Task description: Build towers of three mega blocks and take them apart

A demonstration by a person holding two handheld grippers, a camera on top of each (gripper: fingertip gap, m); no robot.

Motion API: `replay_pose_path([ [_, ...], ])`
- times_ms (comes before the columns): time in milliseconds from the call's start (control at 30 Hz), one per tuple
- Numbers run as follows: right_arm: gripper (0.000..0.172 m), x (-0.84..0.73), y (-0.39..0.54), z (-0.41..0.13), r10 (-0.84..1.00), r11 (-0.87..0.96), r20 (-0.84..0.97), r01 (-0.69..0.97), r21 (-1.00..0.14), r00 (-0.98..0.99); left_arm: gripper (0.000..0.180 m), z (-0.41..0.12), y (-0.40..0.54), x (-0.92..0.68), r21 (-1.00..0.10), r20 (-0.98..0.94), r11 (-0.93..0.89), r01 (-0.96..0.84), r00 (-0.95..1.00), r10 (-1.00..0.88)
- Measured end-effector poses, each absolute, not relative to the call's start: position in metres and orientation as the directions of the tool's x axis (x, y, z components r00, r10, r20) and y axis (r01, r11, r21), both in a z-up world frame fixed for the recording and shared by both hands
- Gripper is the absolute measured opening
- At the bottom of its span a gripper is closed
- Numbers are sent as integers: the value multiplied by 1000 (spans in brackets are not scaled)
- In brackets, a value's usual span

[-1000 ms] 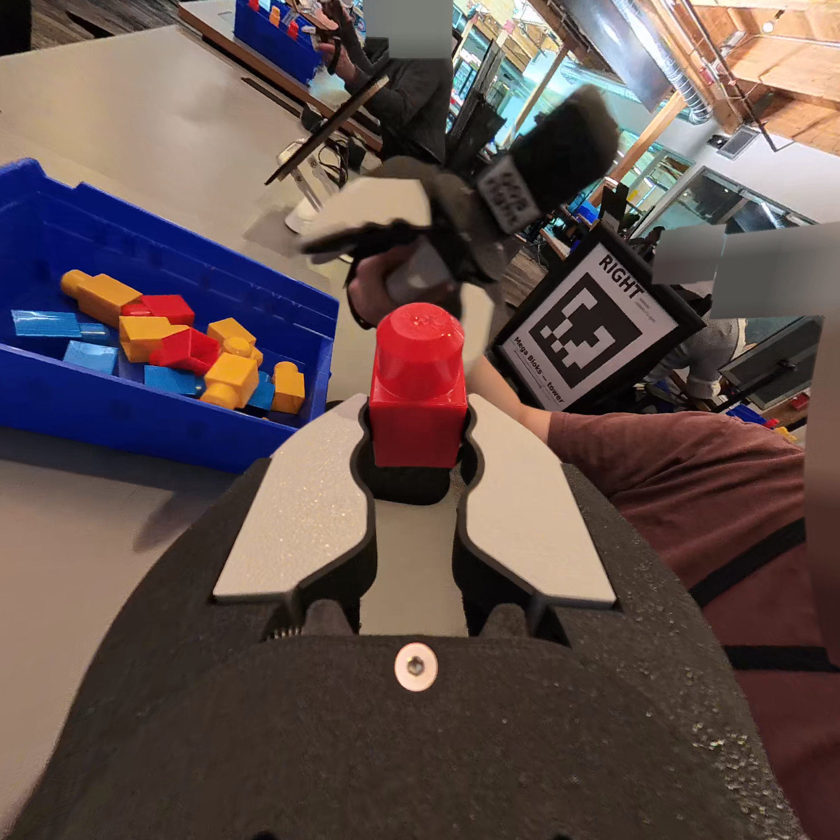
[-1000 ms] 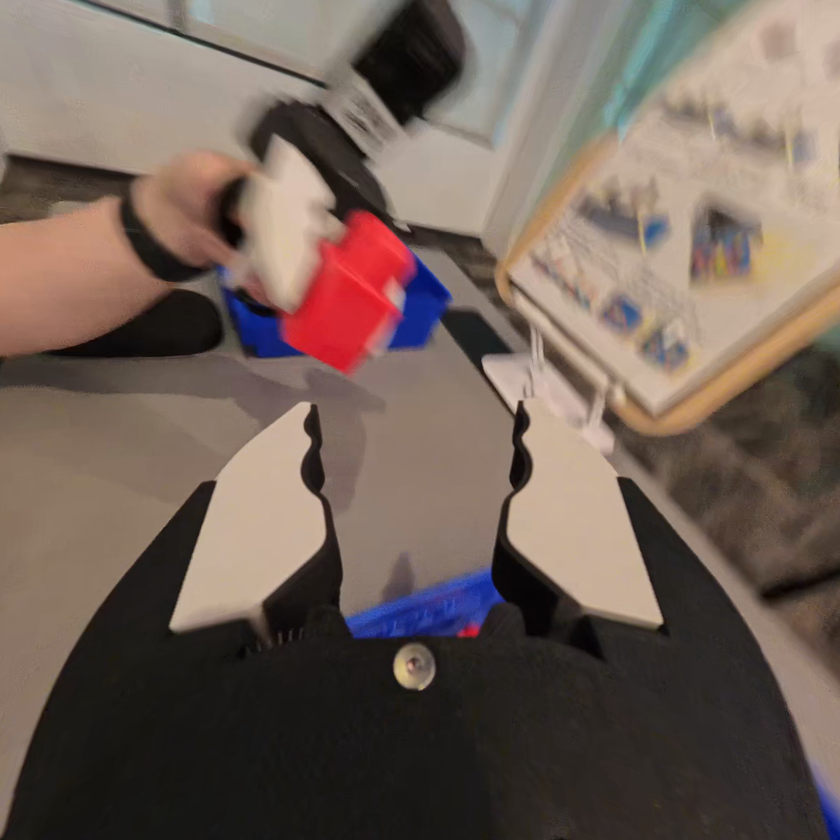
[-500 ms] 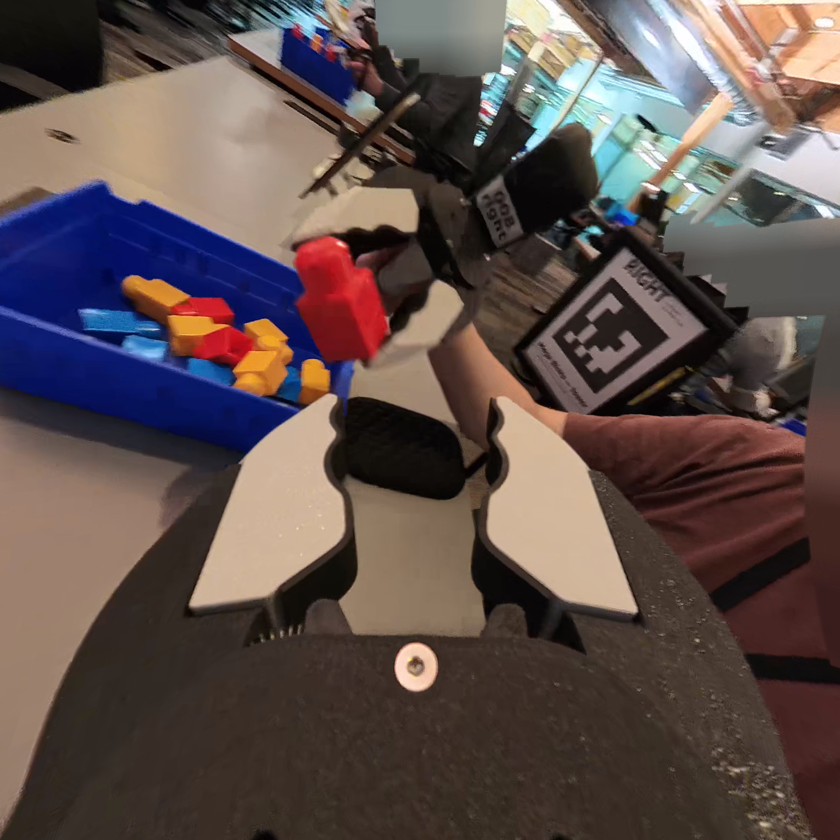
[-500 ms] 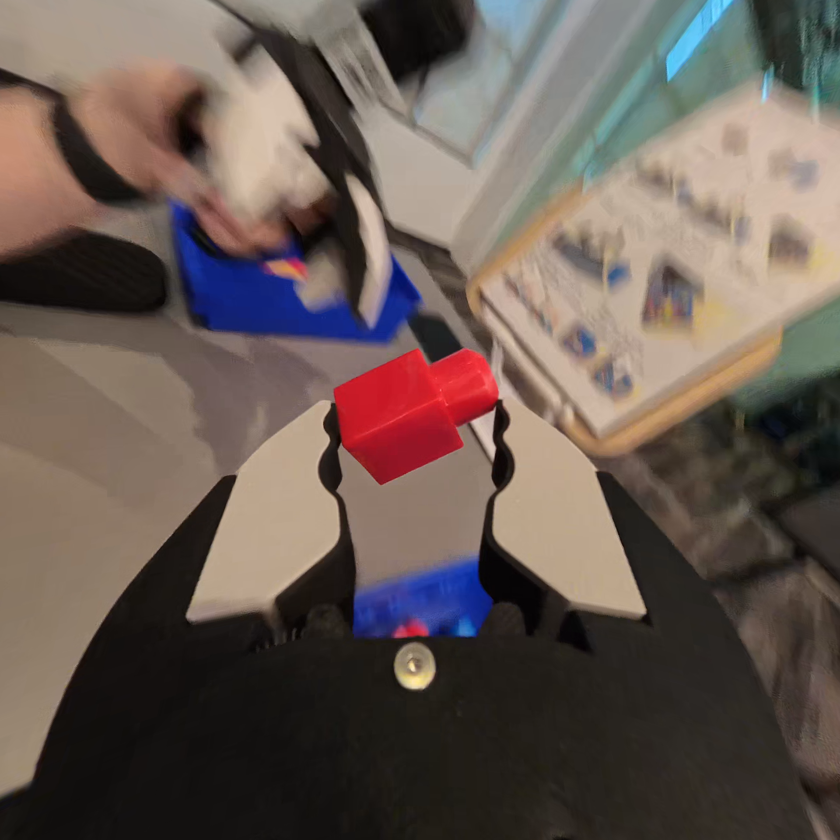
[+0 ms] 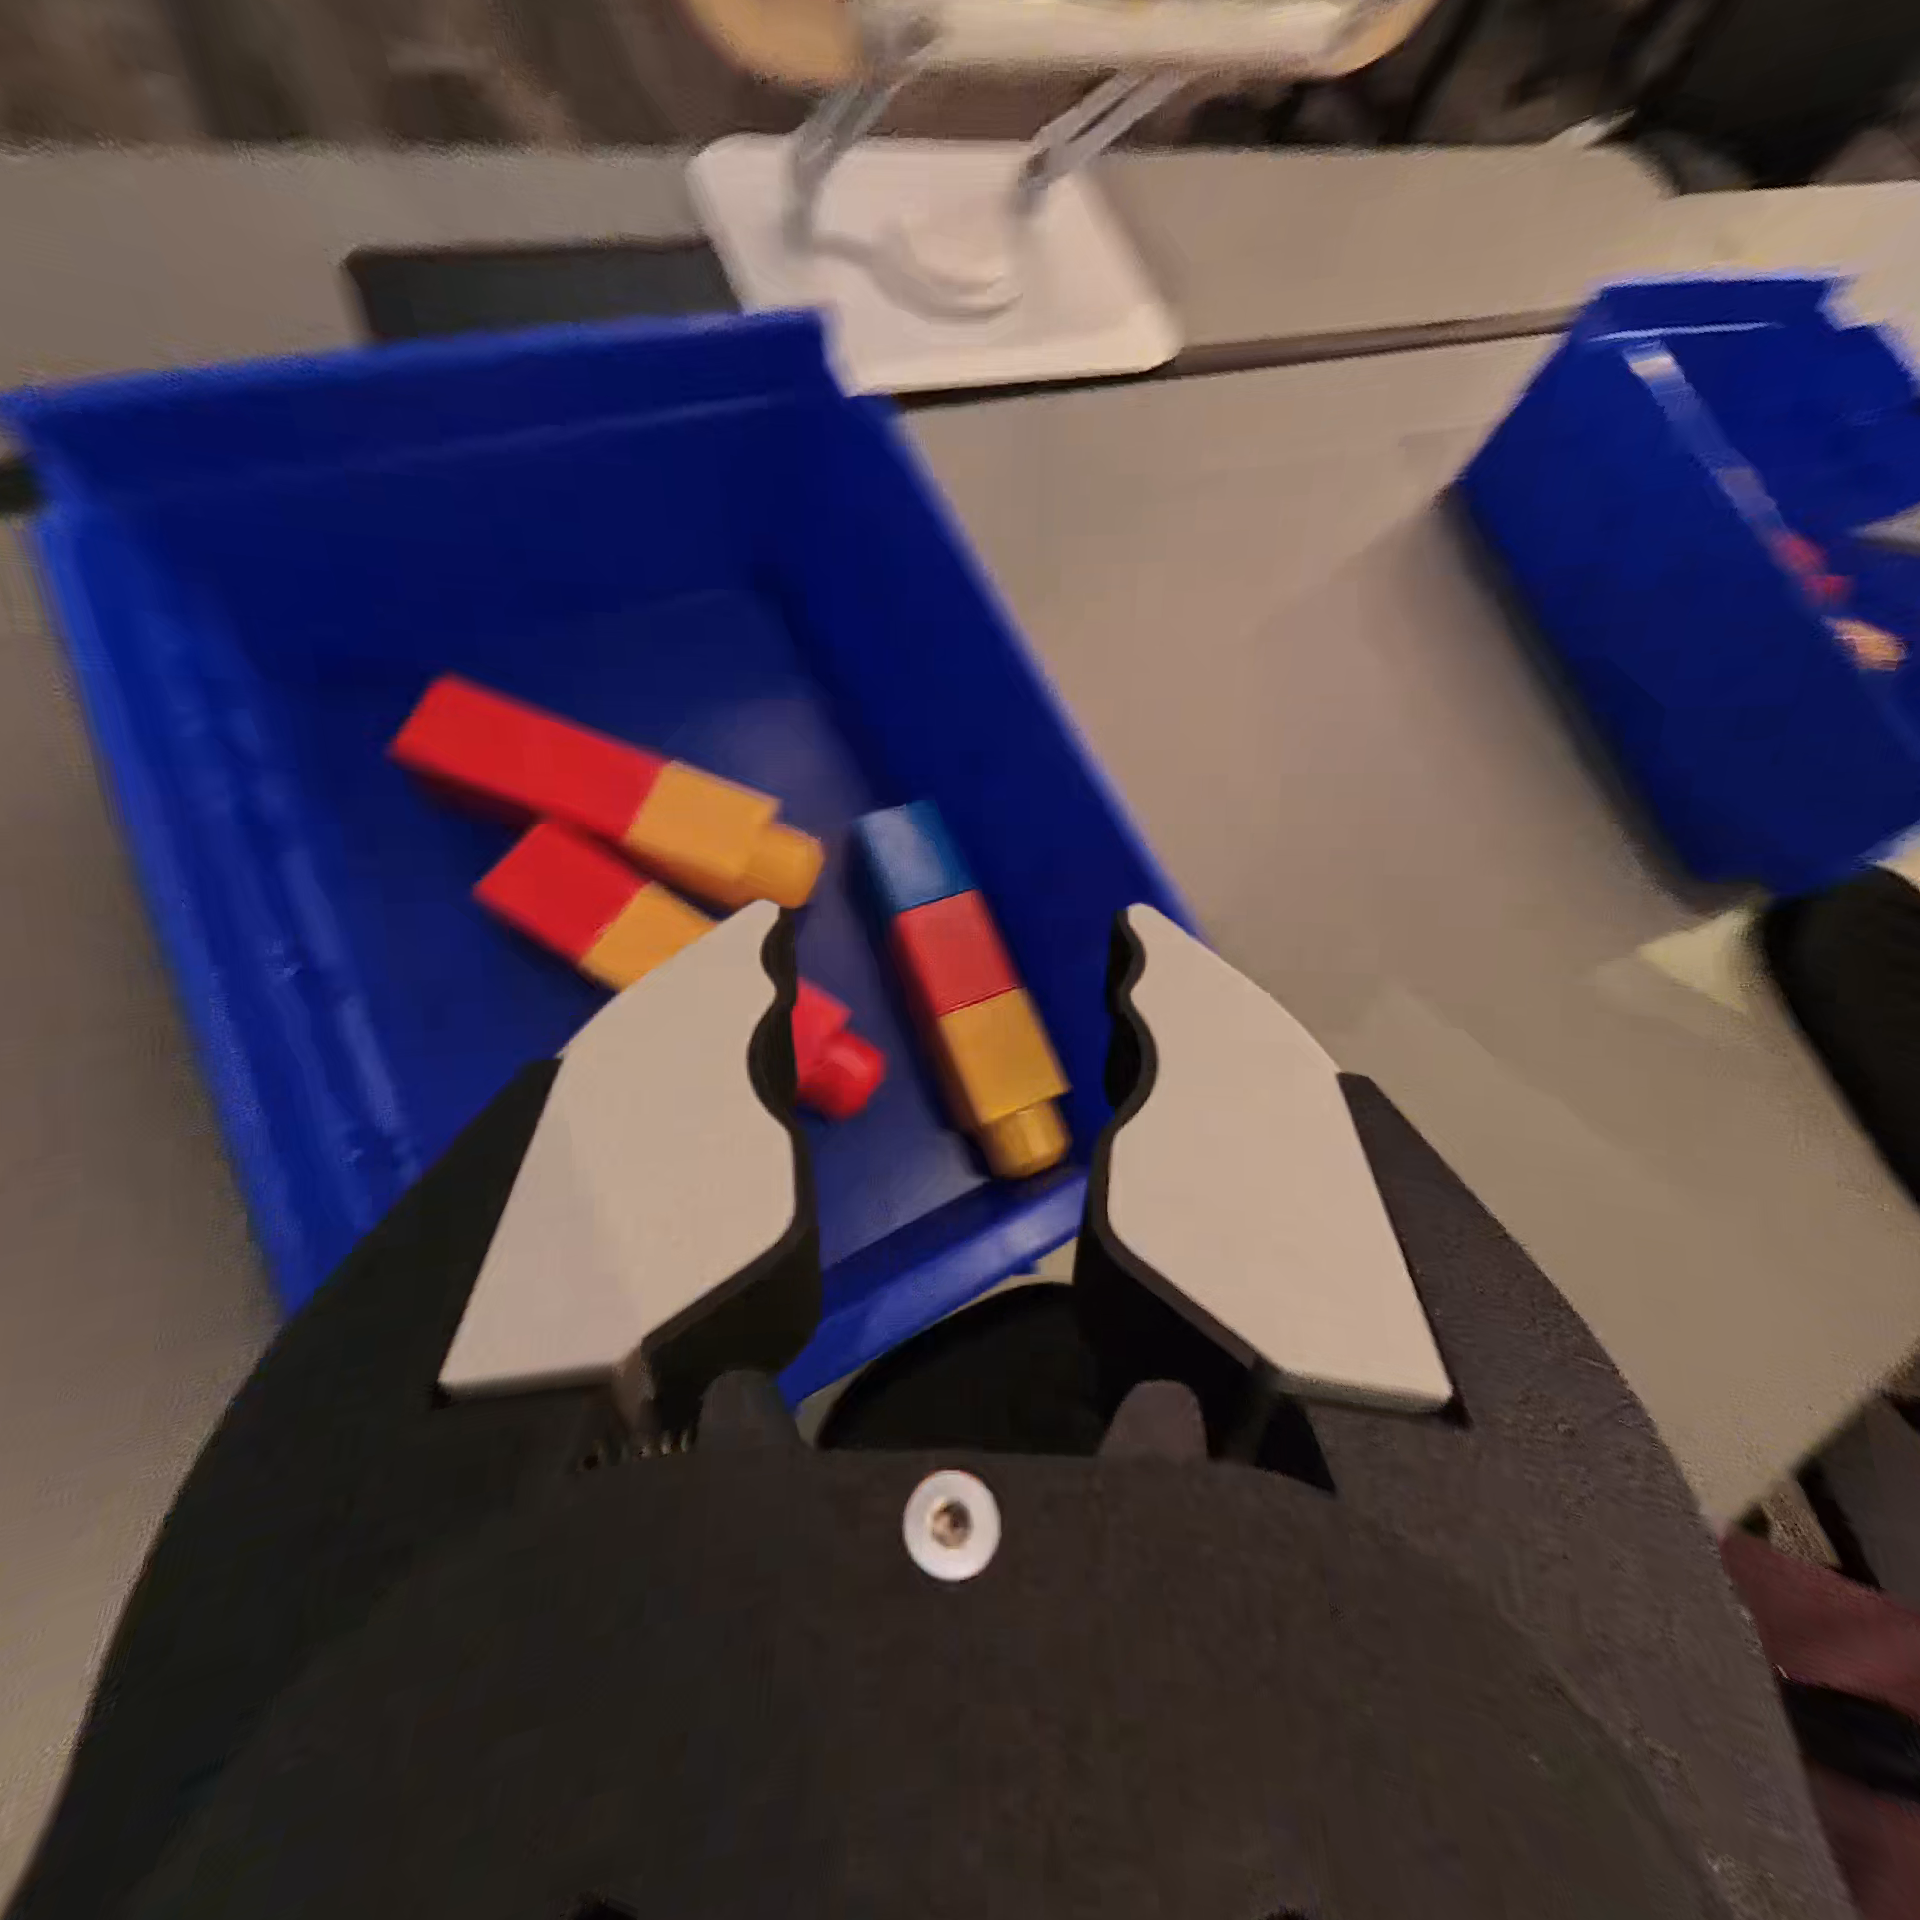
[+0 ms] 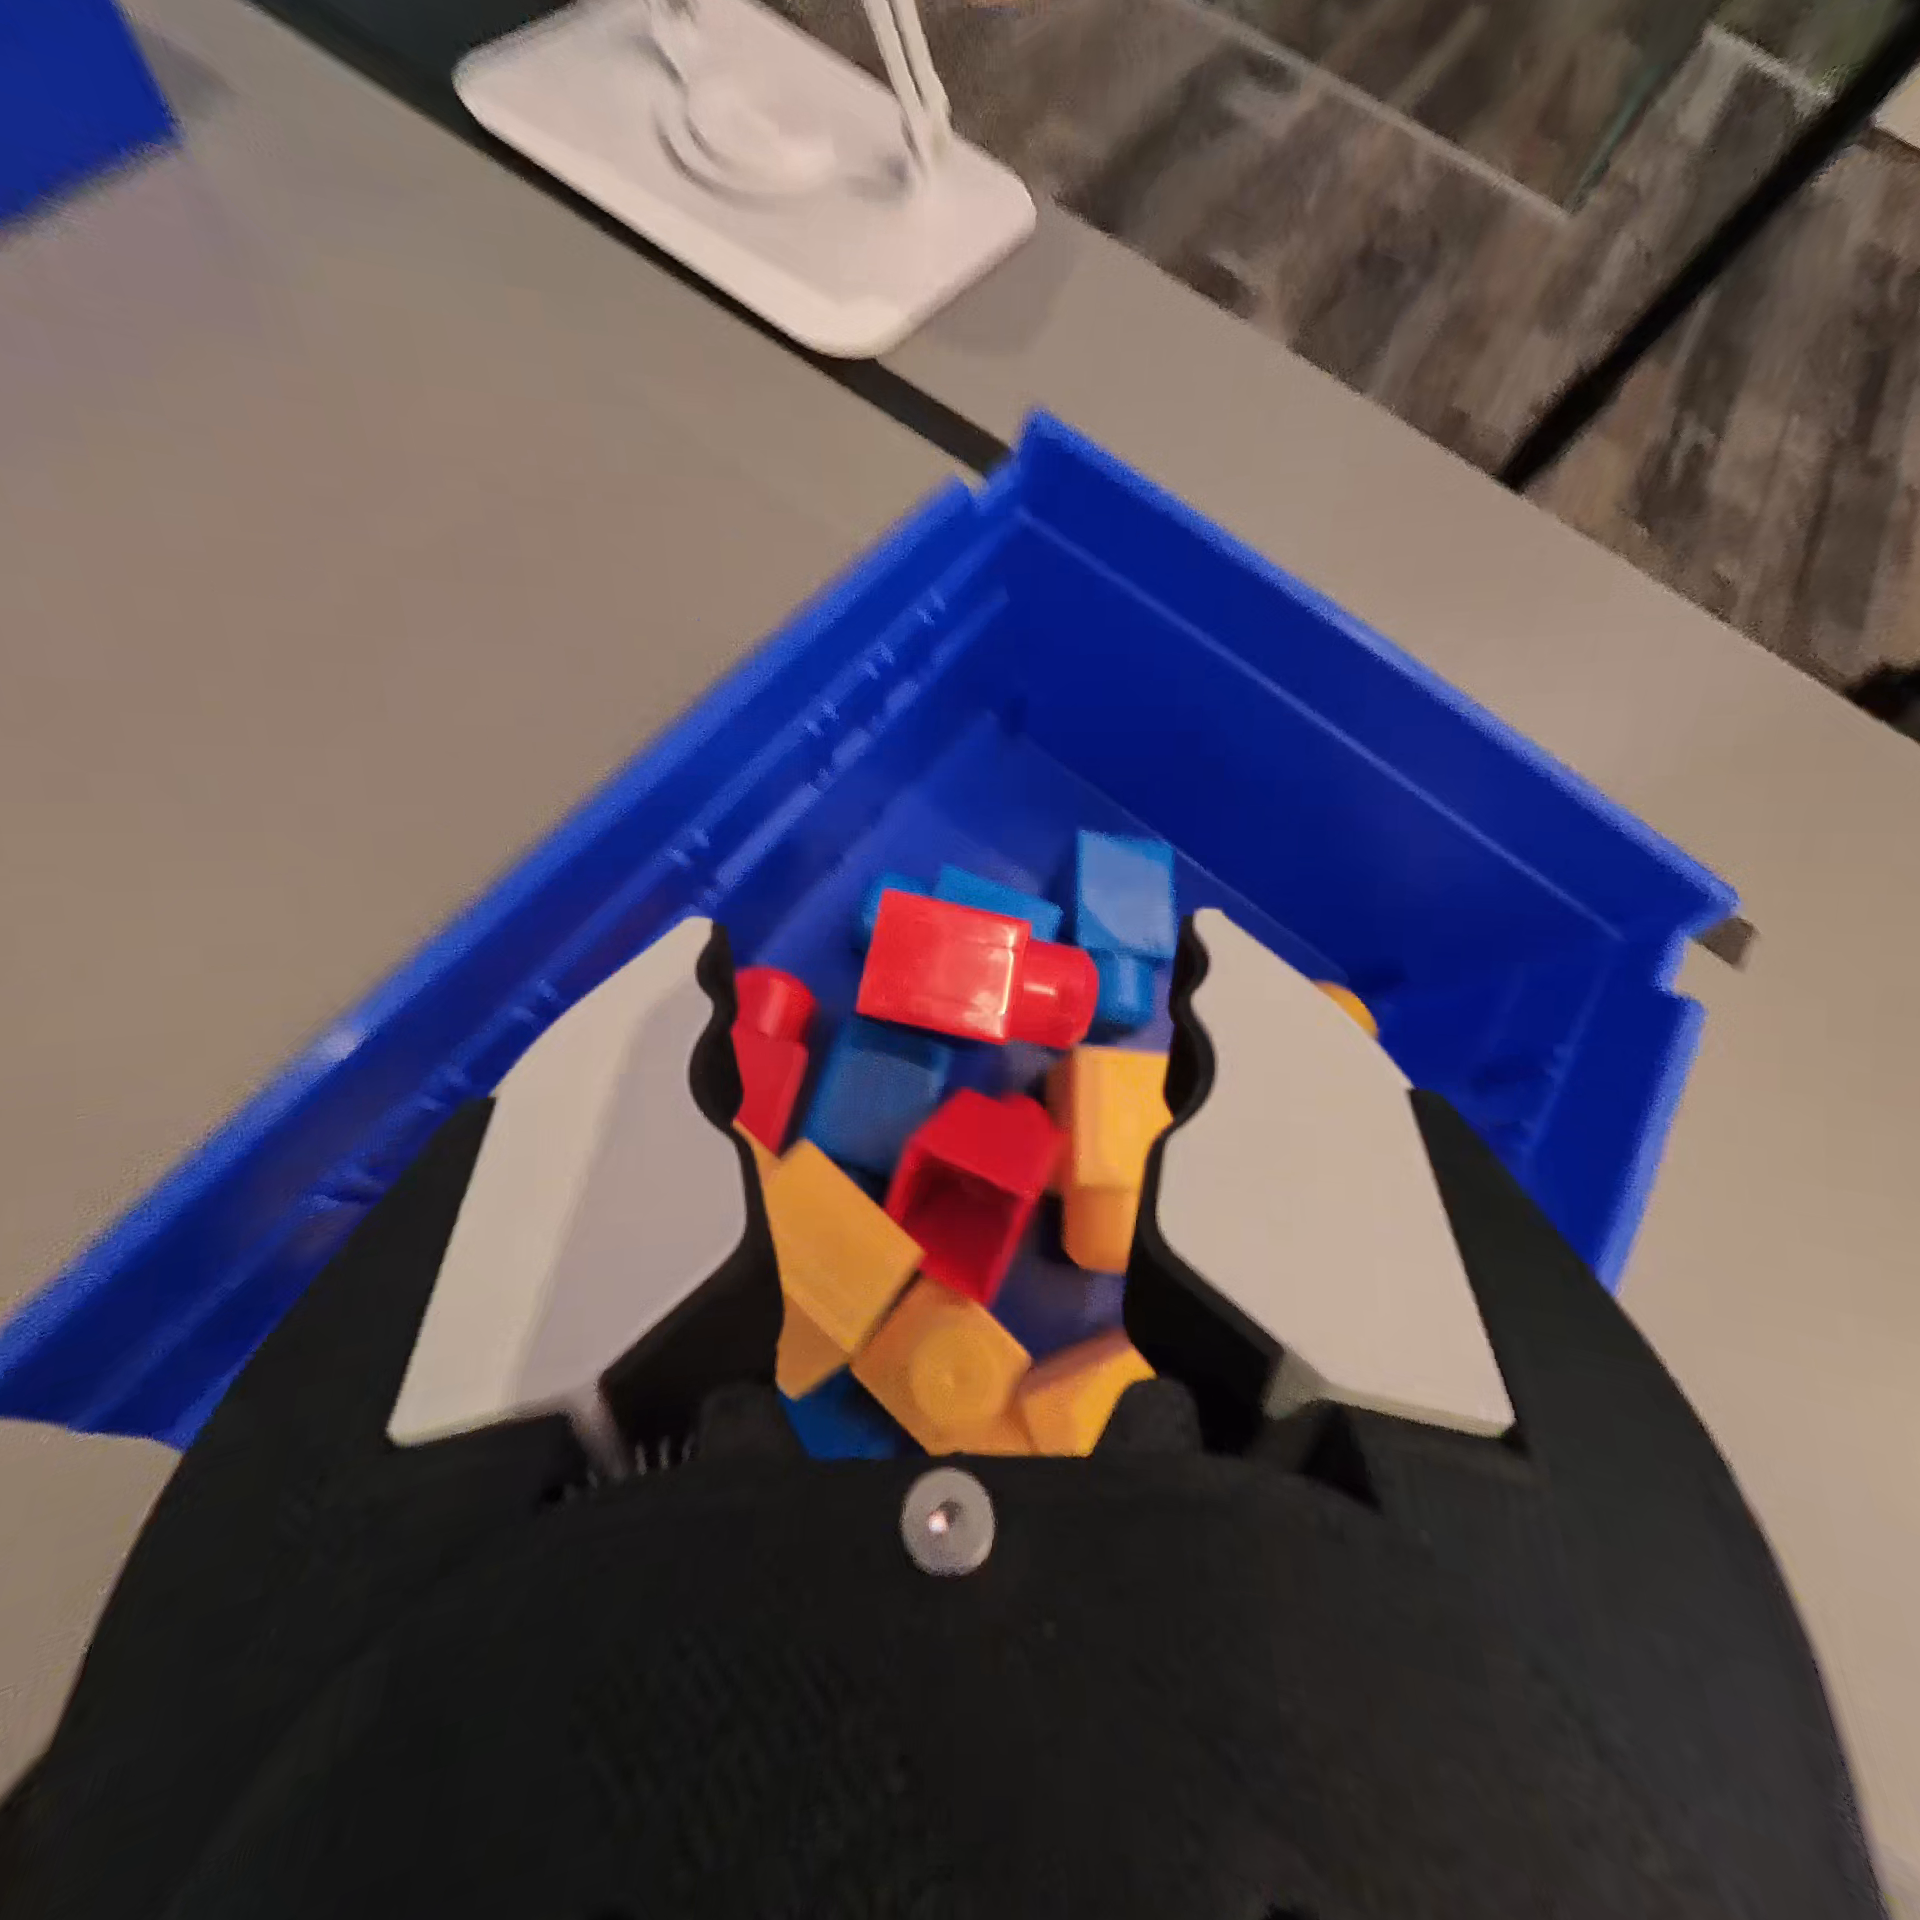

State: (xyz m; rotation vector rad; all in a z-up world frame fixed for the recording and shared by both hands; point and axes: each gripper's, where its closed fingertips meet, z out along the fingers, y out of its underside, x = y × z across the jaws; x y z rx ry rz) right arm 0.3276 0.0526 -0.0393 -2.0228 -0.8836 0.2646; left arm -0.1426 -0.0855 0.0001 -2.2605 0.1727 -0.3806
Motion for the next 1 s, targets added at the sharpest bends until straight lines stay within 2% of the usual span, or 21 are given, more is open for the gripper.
replay_pose_path([
  [100, 81, 301, 45, -29, 723, -323, 116, 483, -814, 681, 54, -29, -62, -178, -669, 176, -742, 25, 976, -127],
  [133, 81, 295, 41, -27, 739, -311, 122, 496, -810, 663, 52, -35, -49, -189, -655, 109, -755, -25, 986, -127],
  [233, 82, 280, 28, -27, 785, -281, 127, 532, -799, 606, 52, -48, -12, -200, -551, -196, -730, -404, 913, -358],
  [333, 82, 277, 8, -31, 829, -266, 108, 556, -788, 549, 55, -61, -8, -186, -383, -251, -589, -712, 694, -675],
  [433, 82, 278, -12, -34, 850, -292, 42, 536, -793, 525, 53, -61, -5, -185, -254, -304, -428, -867, 492, -816],
  [700, 81, 267, -51, -9, 835, -374, -146, 352, -858, 531, 56, -90, 8, -205, 34, -243, -103, -994, 92, -966],
  [1000, 79, 254, -66, 21, 797, -380, -171, 261, -887, 580, 55, -121, 7, -202, 61, -93, 90, -994, -96, -991],
])
